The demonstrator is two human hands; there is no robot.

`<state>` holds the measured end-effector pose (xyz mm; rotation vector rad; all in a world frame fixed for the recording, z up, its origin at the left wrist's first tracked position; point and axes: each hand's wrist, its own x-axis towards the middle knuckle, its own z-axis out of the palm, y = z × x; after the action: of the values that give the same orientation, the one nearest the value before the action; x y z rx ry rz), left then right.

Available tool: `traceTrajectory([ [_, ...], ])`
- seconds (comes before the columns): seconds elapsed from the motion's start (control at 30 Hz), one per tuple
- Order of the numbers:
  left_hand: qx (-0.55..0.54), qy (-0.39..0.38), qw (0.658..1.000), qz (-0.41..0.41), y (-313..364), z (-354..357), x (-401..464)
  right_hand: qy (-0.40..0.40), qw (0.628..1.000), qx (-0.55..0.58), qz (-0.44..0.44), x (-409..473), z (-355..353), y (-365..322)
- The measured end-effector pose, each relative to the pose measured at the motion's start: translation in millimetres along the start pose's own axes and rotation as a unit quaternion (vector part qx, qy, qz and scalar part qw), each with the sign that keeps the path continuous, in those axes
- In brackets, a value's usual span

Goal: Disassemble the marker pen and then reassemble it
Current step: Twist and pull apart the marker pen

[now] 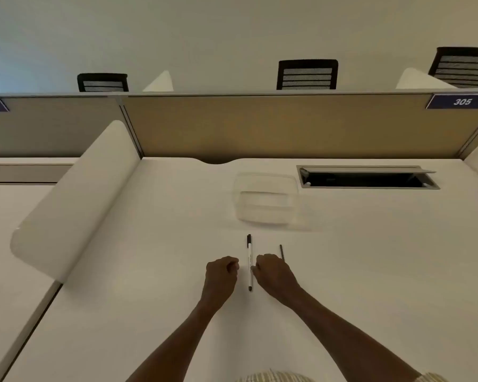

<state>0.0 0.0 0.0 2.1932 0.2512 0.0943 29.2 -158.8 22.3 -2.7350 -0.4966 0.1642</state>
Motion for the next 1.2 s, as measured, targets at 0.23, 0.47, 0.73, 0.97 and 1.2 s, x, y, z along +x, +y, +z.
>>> traceTrajectory([
  [0.23, -0.019, -0.004, 0.999, -0.044, 4, 6, 3, -0.026, 0.999, -0.018, 0.031, 4, 4, -12],
  [0.47, -0.033, -0.018, 0.997, -0.072, 4, 9, 5, -0.045, 0.997, -0.019, 0.052, 11, 4, -21],
  [0.73, -0.217, -0.033, 0.956, -0.193, 17, 9, 6, -0.033, 0.999, 0.007, 0.036, 6, 4, -19],
  [0.97, -0.381, -0.053, 0.905, -0.182, 43, -10, 1, 0.008, 0.997, 0.013, -0.071, 10, -22, -15],
  [1.2, -0.465, 0.015, 0.865, -0.187, 65, -25, 10, 0.005, 0.997, 0.06, -0.043, 19, -46, -20],
])
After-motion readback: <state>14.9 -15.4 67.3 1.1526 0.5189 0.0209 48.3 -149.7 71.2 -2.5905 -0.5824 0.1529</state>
